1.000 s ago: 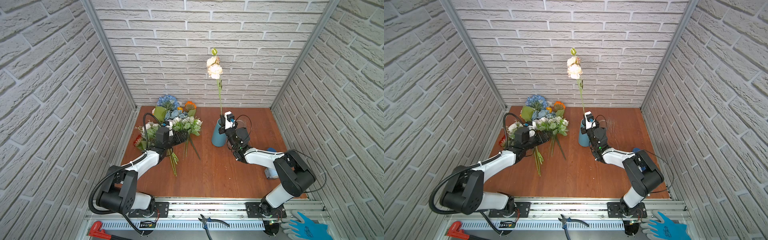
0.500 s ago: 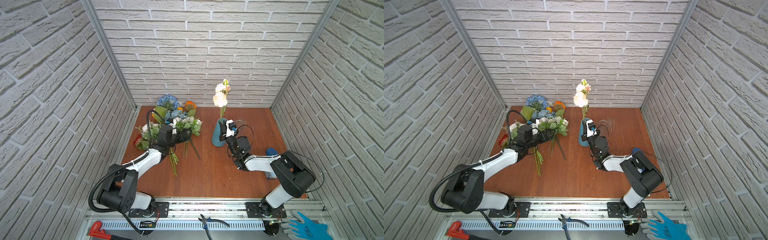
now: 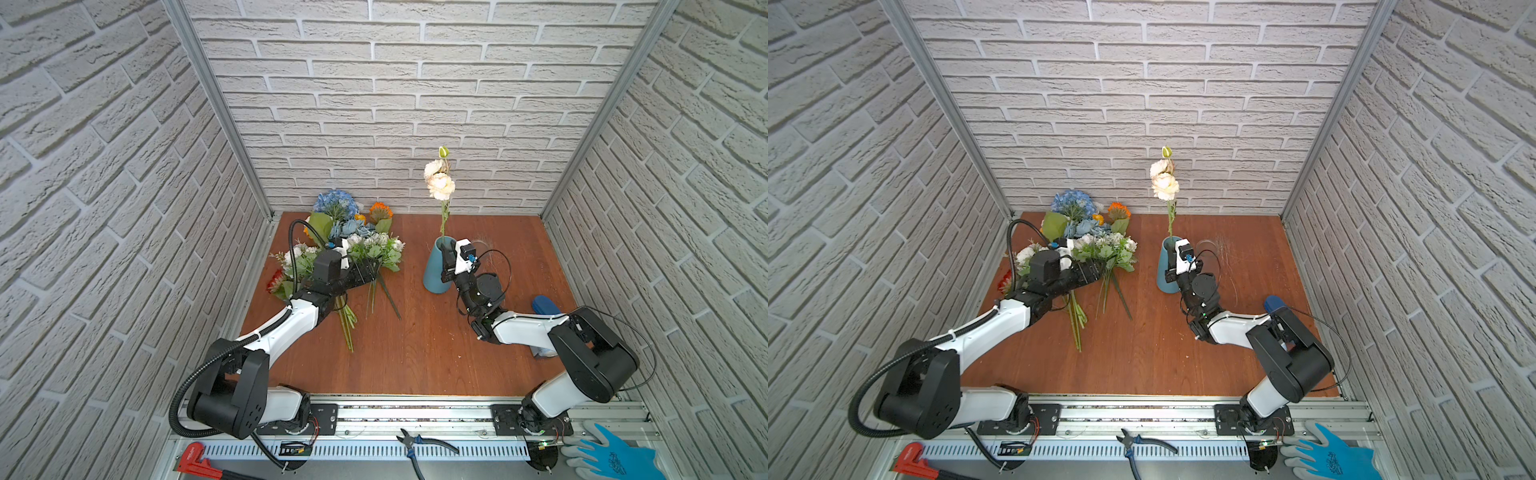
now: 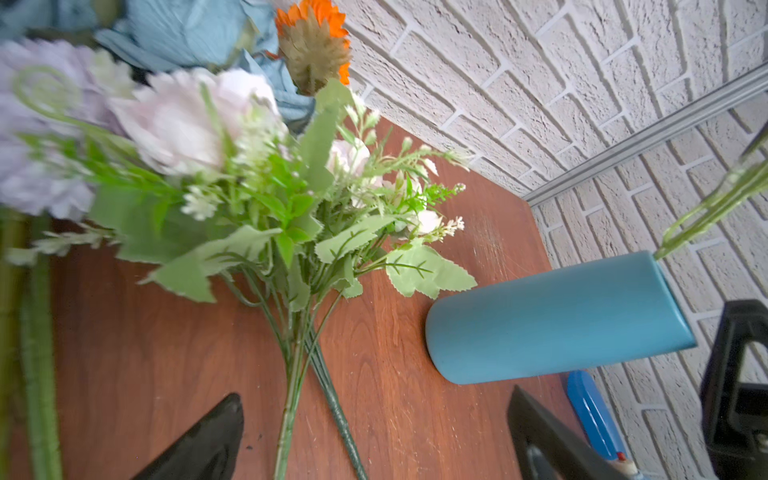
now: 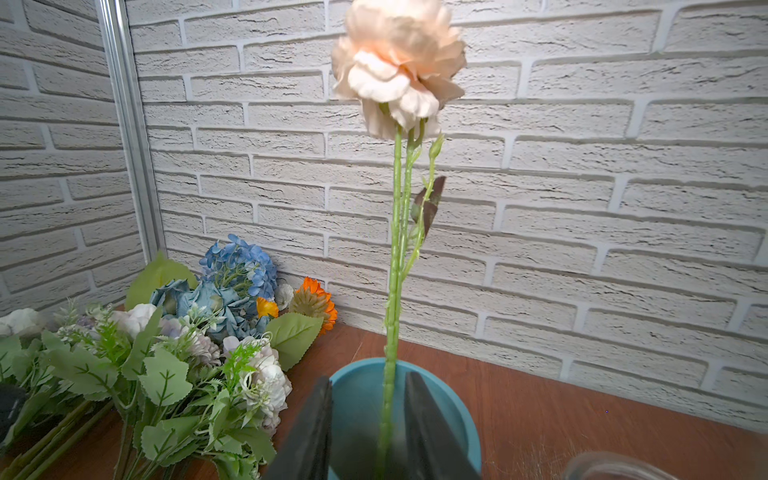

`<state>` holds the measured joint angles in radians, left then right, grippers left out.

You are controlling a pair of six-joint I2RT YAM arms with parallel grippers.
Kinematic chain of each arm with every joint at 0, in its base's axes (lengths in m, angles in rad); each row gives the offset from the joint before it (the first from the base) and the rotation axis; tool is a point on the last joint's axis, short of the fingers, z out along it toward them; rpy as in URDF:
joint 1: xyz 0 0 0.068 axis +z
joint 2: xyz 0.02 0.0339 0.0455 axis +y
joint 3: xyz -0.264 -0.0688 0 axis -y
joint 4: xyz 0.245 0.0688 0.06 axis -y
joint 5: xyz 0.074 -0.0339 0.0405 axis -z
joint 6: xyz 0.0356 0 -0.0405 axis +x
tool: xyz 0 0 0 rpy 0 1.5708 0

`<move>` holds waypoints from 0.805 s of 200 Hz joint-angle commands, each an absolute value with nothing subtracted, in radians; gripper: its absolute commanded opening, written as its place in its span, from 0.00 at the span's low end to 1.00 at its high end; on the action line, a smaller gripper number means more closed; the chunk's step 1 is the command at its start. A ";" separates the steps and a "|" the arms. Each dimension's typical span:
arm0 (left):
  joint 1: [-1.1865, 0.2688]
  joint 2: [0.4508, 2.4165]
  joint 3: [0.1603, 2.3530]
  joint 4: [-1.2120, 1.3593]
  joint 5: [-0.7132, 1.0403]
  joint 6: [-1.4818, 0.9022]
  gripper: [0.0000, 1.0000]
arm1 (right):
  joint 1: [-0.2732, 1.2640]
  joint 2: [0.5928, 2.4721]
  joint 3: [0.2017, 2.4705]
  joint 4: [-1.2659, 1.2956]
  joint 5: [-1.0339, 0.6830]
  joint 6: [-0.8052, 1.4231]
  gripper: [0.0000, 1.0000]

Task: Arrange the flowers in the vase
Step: 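Lower the peach flower stem into the teal vase with the right gripper, then release the peach flower and reach the right gripper back to the flower pile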

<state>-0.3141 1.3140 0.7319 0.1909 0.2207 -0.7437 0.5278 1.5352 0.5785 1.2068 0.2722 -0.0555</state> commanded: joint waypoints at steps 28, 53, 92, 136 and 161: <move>-0.219 1.187 0.735 0.097 0.183 -0.711 0.98 | 0.554 1.313 0.585 0.893 0.250 -0.018 0.36; -0.169 1.143 0.715 0.061 0.172 -0.725 0.98 | 0.557 1.225 0.671 0.564 0.172 0.026 0.45; -0.070 1.087 0.671 0.055 0.204 -0.756 0.98 | 0.579 1.214 0.878 0.080 0.121 0.167 0.52; -0.020 1.043 0.617 0.066 0.222 -0.794 0.98 | 0.663 1.325 1.018 -0.091 0.075 0.328 0.54; 0.014 1.043 0.565 0.110 0.253 -0.847 0.98 | 0.738 1.441 1.094 -0.118 0.065 0.405 0.54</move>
